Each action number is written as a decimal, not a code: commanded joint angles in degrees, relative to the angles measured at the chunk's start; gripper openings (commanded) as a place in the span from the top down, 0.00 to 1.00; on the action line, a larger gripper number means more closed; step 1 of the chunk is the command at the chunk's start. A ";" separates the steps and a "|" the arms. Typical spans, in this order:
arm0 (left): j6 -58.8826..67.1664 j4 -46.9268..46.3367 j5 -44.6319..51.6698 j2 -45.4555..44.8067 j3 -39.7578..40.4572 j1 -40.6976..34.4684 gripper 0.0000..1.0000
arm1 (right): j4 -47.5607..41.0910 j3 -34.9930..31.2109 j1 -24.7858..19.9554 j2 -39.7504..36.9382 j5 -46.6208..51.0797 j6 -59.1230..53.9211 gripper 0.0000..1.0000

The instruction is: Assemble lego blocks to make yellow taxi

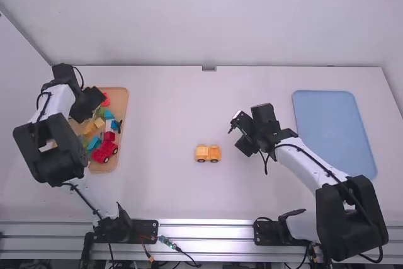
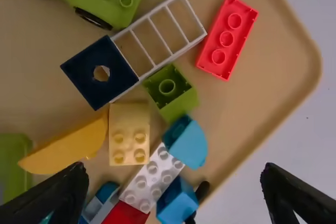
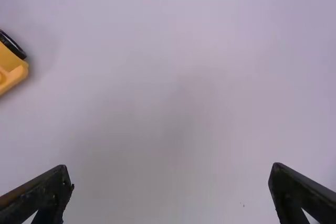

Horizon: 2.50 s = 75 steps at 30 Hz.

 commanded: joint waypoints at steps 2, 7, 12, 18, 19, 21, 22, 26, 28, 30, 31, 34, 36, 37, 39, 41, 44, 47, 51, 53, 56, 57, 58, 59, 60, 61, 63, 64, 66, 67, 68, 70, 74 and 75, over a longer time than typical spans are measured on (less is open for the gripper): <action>-1.23 -0.22 1.27 0.31 -1.40 -0.17 0.09 | 0.09 -0.15 0.09 -0.95 0.39 0.57 0.01; -1.49 3.54 1.29 0.31 -4.50 -0.22 0.14 | 1.03 -0.15 0.17 -0.95 0.28 0.59 0.01; -1.45 4.92 1.25 0.33 -6.32 -0.20 0.24 | 1.03 -0.15 0.02 -0.95 0.35 0.57 0.01; -1.23 2.86 0.28 1.54 -5.44 -0.15 0.23 | 1.05 -0.15 0.09 -0.95 0.37 0.59 0.01; -1.27 1.53 -1.20 1.91 -4.66 -0.17 0.21 | 1.01 -0.15 0.02 -0.95 0.26 0.57 0.01; -1.64 -0.42 -3.21 2.89 -2.99 -0.20 0.21 | 1.01 -0.15 0.02 -0.95 0.28 0.59 0.01; -0.99 -1.62 -3.30 3.90 -1.62 -0.22 0.21 | 1.01 -0.15 0.04 -0.95 0.24 0.59 0.01; -0.77 -5.68 -3.02 8.92 4.04 -0.13 0.22 | 1.01 -0.15 0.07 -0.95 0.26 0.57 0.01; -0.55 -8.79 -2.86 12.07 7.87 -0.20 0.22 | 0.98 -0.15 0.07 -0.95 0.44 0.57 0.01; 0.08 -10.54 -2.86 13.36 9.55 -0.20 0.22 | 0.96 -0.15 0.07 -0.95 0.42 0.57 0.01; 0.02 -11.34 -3.06 14.13 10.56 -0.28 0.23 | 1.01 -0.15 0.07 -0.95 0.44 0.57 0.01; -0.20 -10.47 -3.26 14.50 10.62 -0.57 0.23 | 1.01 -0.15 0.07 -0.95 0.42 0.55 0.01; -0.20 -9.27 -3.26 14.50 9.88 -0.44 0.26 | 1.01 -0.15 0.09 -0.95 0.44 0.57 0.01; -0.42 -9.14 -3.30 14.50 9.53 -0.61 0.28 | 1.03 -0.15 0.07 -0.95 0.42 0.57 0.01; -1.16 -9.62 -2.80 14.50 9.11 -0.35 0.30 | 1.03 -0.15 0.07 -0.95 0.42 0.57 0.01; -1.45 -10.01 -0.96 14.50 8.92 -0.59 0.31 | 1.03 -0.15 0.07 -0.95 0.44 0.57 0.01; -1.47 -10.84 -0.28 14.50 9.07 -0.39 0.31 | 1.03 -0.15 0.09 -0.95 0.42 0.55 0.01; -1.27 -11.30 0.17 14.50 9.01 -0.59 0.31 | 1.03 -0.15 0.09 -0.95 0.42 0.55 0.01; -0.99 -11.06 1.60 14.50 8.92 -0.57 0.29 | 1.03 -0.15 0.07 -0.95 0.42 0.55 0.01; -0.62 -11.02 1.42 14.50 8.94 -0.57 0.31 | 1.03 -0.15 0.07 -0.95 0.44 0.55 0.01; -1.40 -11.96 -1.05 14.50 8.92 -0.24 0.34 | 1.03 -0.15 0.07 -0.95 0.42 0.55 0.01; -2.17 -12.41 -2.29 14.50 8.92 -0.24 0.34 | 1.03 -0.15 0.07 -0.95 0.42 0.55 0.01; -3.11 -12.94 -3.82 14.50 8.92 -0.26 0.36 | 1.03 -0.15 0.07 -0.95 0.44 0.55 0.01; -3.52 -13.18 -4.94 14.50 8.92 -0.26 0.36 | 1.03 -0.15 0.07 -0.95 0.44 0.55 0.01; -3.81 -13.33 -5.51 14.50 8.92 -0.24 0.36 | 1.03 -0.15 0.07 -0.95 0.42 0.57 0.01; -3.61 -13.38 -5.42 14.50 8.92 -0.24 0.37 | 1.03 -0.15 0.07 -0.95 0.44 0.55 0.01; -3.63 -13.16 -5.51 14.50 8.92 -0.26 0.37 | 1.03 -0.15 0.07 -0.95 0.42 0.57 0.01; -3.68 -12.96 -5.86 14.50 8.90 -0.26 0.38 | 1.03 -0.15 0.07 -0.95 0.44 0.57 0.01; -3.63 -12.33 -7.15 14.50 8.35 -0.26 0.36 | 1.01 -0.15 0.07 -0.95 0.42 0.57 0.01; -3.63 -12.15 -7.63 14.50 7.93 -0.26 0.36 | 0.96 -0.15 0.07 -0.95 0.44 0.57 0.01; -3.63 -11.80 -7.91 14.50 7.50 -0.26 0.36 | 0.94 -0.15 0.07 -0.95 0.42 0.57 0.01; -3.57 -10.34 -8.00 14.50 6.03 -0.24 0.37 | 0.76 -0.15 0.07 -0.95 0.44 0.57 0.01; -1.14 -7.72 -7.43 14.50 3.89 -0.15 0.40 | 0.79 -0.15 0.07 -0.95 0.44 0.55 0.01; -1.27 -7.54 -7.43 14.50 3.56 -0.15 0.45 | 0.81 -0.15 0.07 -0.95 0.42 0.55 0.01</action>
